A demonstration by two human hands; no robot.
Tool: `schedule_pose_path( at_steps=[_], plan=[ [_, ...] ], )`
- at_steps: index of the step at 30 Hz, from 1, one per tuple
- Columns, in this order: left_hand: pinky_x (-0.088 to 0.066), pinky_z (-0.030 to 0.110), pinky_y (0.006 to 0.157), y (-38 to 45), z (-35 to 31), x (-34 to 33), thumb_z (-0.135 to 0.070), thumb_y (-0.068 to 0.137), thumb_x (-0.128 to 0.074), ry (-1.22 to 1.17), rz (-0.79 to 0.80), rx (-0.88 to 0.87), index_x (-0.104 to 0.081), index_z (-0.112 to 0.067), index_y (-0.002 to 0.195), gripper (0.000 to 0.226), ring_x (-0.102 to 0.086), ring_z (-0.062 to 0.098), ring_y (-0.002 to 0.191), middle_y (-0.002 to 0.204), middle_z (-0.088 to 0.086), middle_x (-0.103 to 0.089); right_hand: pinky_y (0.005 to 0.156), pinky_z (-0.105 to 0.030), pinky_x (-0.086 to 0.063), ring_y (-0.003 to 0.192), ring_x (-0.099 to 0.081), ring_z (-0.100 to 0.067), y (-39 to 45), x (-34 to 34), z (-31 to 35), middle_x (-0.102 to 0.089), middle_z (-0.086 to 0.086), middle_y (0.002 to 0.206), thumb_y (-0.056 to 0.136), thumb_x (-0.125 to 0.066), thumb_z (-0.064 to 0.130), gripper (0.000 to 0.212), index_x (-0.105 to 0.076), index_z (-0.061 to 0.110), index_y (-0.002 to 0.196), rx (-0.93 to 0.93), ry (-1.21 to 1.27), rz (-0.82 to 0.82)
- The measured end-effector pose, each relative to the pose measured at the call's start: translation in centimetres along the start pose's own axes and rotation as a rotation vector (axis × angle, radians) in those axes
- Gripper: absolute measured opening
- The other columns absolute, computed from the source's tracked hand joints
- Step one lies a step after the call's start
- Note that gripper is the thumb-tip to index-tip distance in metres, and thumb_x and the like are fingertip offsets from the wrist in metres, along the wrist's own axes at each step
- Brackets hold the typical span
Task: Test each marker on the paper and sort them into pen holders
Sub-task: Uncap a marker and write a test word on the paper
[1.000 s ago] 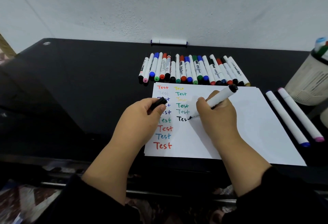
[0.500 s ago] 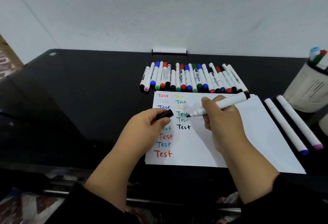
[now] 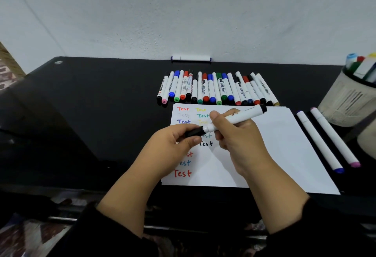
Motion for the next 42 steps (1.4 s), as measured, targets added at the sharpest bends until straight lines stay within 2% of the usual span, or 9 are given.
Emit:
schedule_pose_path(
  at_steps=[5, 10, 14, 17, 22, 30, 34, 37, 42],
  plan=[
    [-0.036, -0.005, 0.06, 0.0, -0.3, 0.2, -0.025, 0.087, -0.064, 0.015, -0.031, -0.019, -0.054, -0.055, 0.08, 0.031, -0.05, -0.024, 0.073, 0.073, -0.033, -0.059, 0.048, -0.022, -0.034, 0.048, -0.044, -0.006, 0.1, 0.1, 0.6, -0.052, 0.009, 0.049, 0.083, -0.071, 0.023, 0.019, -0.056, 0.019, 0.072, -0.07, 0.009, 0.074],
    [-0.035, -0.005, 0.061, -0.5, -1.0, 0.0, -0.025, 0.088, -0.063, 0.067, -0.001, -0.034, -0.051, -0.057, 0.078, 0.035, -0.048, -0.025, 0.073, 0.068, -0.047, -0.053, 0.04, -0.019, -0.023, 0.036, -0.026, -0.007, 0.1, 0.6, 1.0, -0.038, 0.008, 0.039, 0.082, -0.071, 0.013, 0.031, -0.046, 0.017, 0.063, -0.137, 0.081, 0.109],
    [-0.042, 0.009, 0.064, -0.7, -1.0, -0.6, -0.027, 0.089, -0.062, 0.145, -0.029, -0.052, -0.06, -0.055, 0.089, 0.028, -0.054, -0.003, 0.081, 0.08, -0.022, -0.064, 0.043, -0.021, -0.017, 0.036, -0.021, -0.01, 0.1, 0.7, 0.8, -0.032, 0.006, 0.039, 0.086, -0.065, 0.009, 0.04, -0.033, 0.019, 0.064, -0.177, 0.11, 0.077],
    [-0.044, 0.014, 0.07, -0.8, -1.0, -1.0, -0.029, 0.09, -0.06, 0.212, -0.05, -0.059, -0.065, -0.042, 0.108, 0.023, -0.056, 0.001, 0.083, 0.083, -0.02, -0.063, 0.043, -0.021, -0.015, 0.035, -0.019, -0.01, 0.2, 0.7, 0.6, -0.031, 0.004, 0.039, 0.087, -0.061, 0.006, 0.041, -0.029, 0.02, 0.064, -0.183, 0.137, 0.056],
    [-0.047, 0.028, 0.075, -0.8, -1.3, -1.3, -0.027, 0.091, -0.058, 0.249, -0.096, -0.071, -0.066, -0.036, 0.111, 0.024, -0.058, 0.009, 0.083, 0.09, -0.011, -0.065, 0.04, -0.02, -0.017, 0.035, -0.02, -0.01, 0.1, 0.5, 0.5, -0.031, 0.004, 0.041, 0.089, -0.059, 0.006, 0.041, -0.029, 0.02, 0.064, -0.212, 0.169, 0.051],
    [-0.039, 0.022, 0.072, -0.7, -1.2, -2.0, -0.032, 0.094, -0.05, 0.386, -0.171, -0.091, -0.058, -0.032, 0.124, 0.03, -0.05, 0.008, 0.087, 0.096, -0.011, -0.057, 0.04, -0.02, -0.018, 0.035, -0.02, -0.01, 0.0, 0.2, 0.6, -0.028, 0.005, 0.04, 0.089, -0.059, 0.009, 0.041, -0.029, 0.02, 0.063, -0.27, 0.14, 0.011],
    [-0.04, 0.022, 0.075, -0.6, -1.4, -1.8, -0.03, 0.094, -0.051, 0.347, -0.176, -0.053, -0.058, -0.033, 0.123, 0.03, -0.05, 0.007, 0.089, 0.101, -0.011, -0.057, 0.039, -0.021, -0.022, 0.038, -0.023, -0.009, 0.1, 0.5, 0.8, -0.029, 0.006, 0.042, 0.086, -0.067, 0.02, 0.032, -0.043, 0.018, 0.064, -0.289, 0.115, 0.018],
    [-0.037, 0.018, 0.071, -0.5, -1.3, -1.6, -0.03, 0.093, -0.054, 0.327, -0.212, -0.048, -0.058, -0.033, 0.124, 0.031, -0.048, 0.004, 0.091, 0.106, -0.012, -0.059, 0.041, -0.02, -0.024, 0.043, -0.026, -0.008, 0.1, 0.9, 1.0, -0.034, 0.004, 0.048, 0.083, -0.071, 0.027, 0.02, -0.058, 0.015, 0.074, -0.277, 0.116, 0.013],
    [-0.036, 0.012, 0.06, -0.4, -0.6, -0.5, -0.033, 0.093, -0.053, 0.364, -0.241, -0.028, -0.061, -0.036, 0.115, 0.024, -0.05, 0.001, 0.077, 0.085, -0.017, -0.052, 0.052, -0.022, -0.035, 0.049, -0.041, -0.006, 0.7, 3.1, 1.6, -0.049, 0.003, 0.062, 0.083, -0.071, 0.021, 0.026, -0.055, 0.018, 0.103, -0.149, 0.092, -0.122]
  ],
)
Point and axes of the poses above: each hand's wrist, its own y-axis towards the middle knuckle, its own x-axis out of the back of the hand, z = x × y, the point moved 1 cm from there along y, towards the middle knuckle
